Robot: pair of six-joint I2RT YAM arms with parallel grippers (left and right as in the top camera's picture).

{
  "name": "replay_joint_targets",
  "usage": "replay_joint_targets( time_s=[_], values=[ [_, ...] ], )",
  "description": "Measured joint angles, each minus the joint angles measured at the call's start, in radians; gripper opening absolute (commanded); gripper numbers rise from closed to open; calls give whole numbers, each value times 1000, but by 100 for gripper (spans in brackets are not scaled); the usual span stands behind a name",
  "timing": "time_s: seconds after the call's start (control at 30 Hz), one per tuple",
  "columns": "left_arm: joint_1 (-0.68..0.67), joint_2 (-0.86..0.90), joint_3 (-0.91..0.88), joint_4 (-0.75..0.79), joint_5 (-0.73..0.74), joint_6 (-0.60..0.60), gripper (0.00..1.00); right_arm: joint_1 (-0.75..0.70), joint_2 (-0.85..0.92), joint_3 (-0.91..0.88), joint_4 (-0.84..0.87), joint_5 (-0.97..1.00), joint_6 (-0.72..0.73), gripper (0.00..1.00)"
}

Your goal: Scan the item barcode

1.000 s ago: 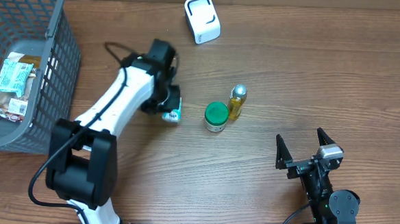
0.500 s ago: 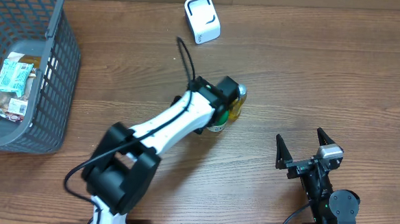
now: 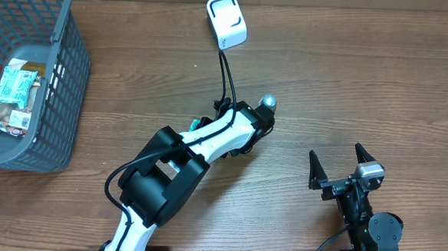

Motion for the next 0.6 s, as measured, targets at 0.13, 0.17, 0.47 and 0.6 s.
replay_joint_targets(
  time_s=[0.13,0.17,0.47,0.6],
  values=[
    [0,0,0,0,12,-1,21,0,0,0,0,0,1,100],
    [0,0,0,0,18,-1,21,0,0,0,0,0,0,100],
    [0,-60,2,3,99,0,27,0,0,0,0,0,1,100],
    [0,-129,4,38,151,5,33,0,0,0,0,0,1,100]
  ],
)
